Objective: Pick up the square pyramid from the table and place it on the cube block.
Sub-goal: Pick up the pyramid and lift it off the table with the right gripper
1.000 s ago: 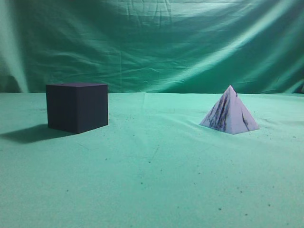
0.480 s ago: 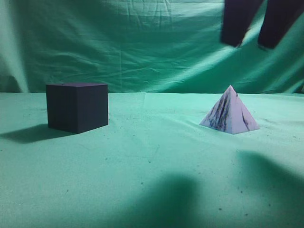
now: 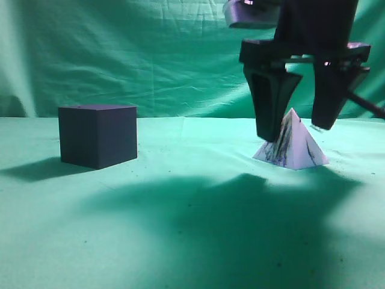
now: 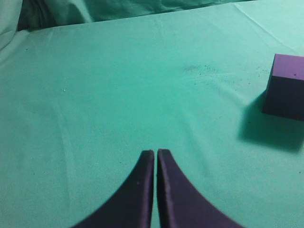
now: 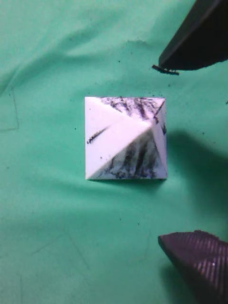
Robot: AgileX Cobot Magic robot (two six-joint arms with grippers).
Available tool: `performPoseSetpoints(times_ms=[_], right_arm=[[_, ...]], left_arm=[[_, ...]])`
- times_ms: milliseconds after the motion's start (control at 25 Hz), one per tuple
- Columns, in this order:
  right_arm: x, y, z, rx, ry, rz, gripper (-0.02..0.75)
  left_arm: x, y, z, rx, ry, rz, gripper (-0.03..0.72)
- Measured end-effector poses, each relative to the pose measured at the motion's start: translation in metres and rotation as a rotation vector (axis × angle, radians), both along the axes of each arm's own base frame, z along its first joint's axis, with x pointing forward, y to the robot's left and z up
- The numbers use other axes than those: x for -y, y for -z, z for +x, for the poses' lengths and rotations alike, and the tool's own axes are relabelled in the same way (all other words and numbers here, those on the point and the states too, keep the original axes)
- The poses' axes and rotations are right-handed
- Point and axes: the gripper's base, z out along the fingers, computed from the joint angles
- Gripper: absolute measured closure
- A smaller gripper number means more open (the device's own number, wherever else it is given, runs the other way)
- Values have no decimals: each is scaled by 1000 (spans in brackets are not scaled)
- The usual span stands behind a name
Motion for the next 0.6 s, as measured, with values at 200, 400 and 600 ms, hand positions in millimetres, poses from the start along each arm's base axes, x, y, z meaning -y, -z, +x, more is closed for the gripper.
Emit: performPoseSetpoints(times_ms=[200, 400, 600], right_arm=[[-4, 20, 10, -1, -21, -32, 142], [-6, 32, 14, -6, -25, -37, 191], [-7, 33, 14, -7, -14, -34, 314]], left_arm=[[0, 0, 0, 0, 0, 0, 688], [0, 0, 0, 0, 0, 0, 688], [0, 0, 0, 0, 0, 0, 688]])
